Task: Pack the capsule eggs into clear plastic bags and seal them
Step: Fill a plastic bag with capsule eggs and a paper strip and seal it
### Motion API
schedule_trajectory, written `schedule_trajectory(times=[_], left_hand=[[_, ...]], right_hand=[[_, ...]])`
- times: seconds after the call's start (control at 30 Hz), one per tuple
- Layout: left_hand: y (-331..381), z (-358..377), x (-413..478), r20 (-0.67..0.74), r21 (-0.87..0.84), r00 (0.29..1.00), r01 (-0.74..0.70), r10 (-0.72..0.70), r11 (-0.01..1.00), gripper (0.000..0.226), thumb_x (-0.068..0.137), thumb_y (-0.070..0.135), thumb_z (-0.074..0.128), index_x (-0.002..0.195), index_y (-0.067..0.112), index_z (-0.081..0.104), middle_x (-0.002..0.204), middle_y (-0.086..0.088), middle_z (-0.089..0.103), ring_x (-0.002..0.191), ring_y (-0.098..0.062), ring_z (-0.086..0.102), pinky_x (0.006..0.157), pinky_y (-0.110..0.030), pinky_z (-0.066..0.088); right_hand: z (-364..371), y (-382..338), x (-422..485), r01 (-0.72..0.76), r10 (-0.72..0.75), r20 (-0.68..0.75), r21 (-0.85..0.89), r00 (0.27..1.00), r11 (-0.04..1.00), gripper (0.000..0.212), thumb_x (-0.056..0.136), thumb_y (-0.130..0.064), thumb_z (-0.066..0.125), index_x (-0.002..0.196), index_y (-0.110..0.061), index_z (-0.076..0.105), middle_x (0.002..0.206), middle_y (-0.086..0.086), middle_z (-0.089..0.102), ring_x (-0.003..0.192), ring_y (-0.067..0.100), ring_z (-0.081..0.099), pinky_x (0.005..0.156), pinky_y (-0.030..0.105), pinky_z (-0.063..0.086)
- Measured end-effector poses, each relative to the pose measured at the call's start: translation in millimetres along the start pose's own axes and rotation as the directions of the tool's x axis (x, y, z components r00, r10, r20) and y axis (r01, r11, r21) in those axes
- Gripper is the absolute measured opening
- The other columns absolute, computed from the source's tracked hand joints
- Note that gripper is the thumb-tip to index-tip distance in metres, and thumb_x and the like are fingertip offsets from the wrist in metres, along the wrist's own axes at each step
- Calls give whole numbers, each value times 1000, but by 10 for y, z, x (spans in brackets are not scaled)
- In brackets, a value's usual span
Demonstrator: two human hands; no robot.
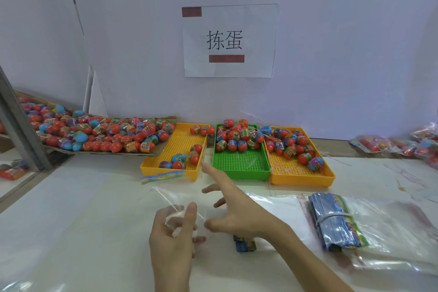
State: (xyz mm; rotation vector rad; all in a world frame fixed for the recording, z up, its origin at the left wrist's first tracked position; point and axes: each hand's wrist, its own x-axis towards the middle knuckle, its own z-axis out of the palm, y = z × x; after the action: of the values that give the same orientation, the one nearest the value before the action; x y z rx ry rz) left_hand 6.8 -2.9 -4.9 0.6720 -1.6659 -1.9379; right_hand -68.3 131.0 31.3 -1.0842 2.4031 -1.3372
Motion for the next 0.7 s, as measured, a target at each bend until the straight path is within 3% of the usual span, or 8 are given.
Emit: schedule_trajectory(times=[0.13,0.2,0.3,0.4,0.5,0.57,0.63,0.7], left_hand=[[34,7,16,4,-13,1000,29,-29,999,33,79,43,75,102,25,60,65,-2,69,58,-15,66,40,-24,51],[74,10,18,35,-37,998,52,-51,998,44,72,50,72,105,24,60,70,-6,70,51,-17,58,43,-27,54],[86,12,32,96,-133,992,92,-79,987,50,68,44,72,109,19,58,65,-5,70,34,-12,40,42,-30,53],[92,16,35,152,-160,982,134,-109,978,56,62,41,74,111,22,56,67,-4,71,35,-12,42,44,-33,54],[117,5,0,190,-168,975,146,-113,975,64,55,46,77,113,28,56,66,-7,68,36,-14,43,48,-35,56],[141,-1,-15,199,-206,972,166,-125,964,63,55,48,77,112,29,57,76,-7,74,37,-17,41,48,-36,57],[164,0,-2,209,-286,961,237,-181,928,50,68,48,73,109,25,58,92,-11,77,40,-20,41,45,-37,56],[190,-17,6,240,-375,941,318,-240,871,55,71,57,60,111,20,59,96,-13,75,40,-20,41,46,-38,55]], right_hand=[[56,18,34,81,-91,-185,-62,978,995,56,84,-23,73,134,-41,54,143,-23,39,122,2,50,91,24,50],[85,33,37,122,-145,-238,-107,960,987,36,86,-24,73,120,-35,66,132,-20,48,117,5,53,86,20,48],[132,31,31,178,-230,-240,-217,943,960,25,86,-26,73,111,-26,70,118,-14,54,107,5,55,84,21,48],[177,-7,23,244,-341,-266,-339,902,909,18,86,-30,68,100,-20,70,106,-9,58,88,8,55,74,30,50],[191,-39,29,254,-403,-300,-430,865,866,7,86,-23,68,89,-17,67,94,-7,60,75,11,52,65,33,48],[198,-45,23,260,-417,-298,-447,859,856,4,85,-17,69,86,-16,65,90,-7,60,74,11,53,63,33,48],[203,-51,15,276,-427,-286,-444,858,852,5,84,-12,67,86,-16,64,89,-7,61,75,13,56,63,35,49],[215,-60,2,295,-440,-273,-441,856,848,7,84,-9,65,86,-15,64,88,-7,62,75,15,58,63,38,50]])
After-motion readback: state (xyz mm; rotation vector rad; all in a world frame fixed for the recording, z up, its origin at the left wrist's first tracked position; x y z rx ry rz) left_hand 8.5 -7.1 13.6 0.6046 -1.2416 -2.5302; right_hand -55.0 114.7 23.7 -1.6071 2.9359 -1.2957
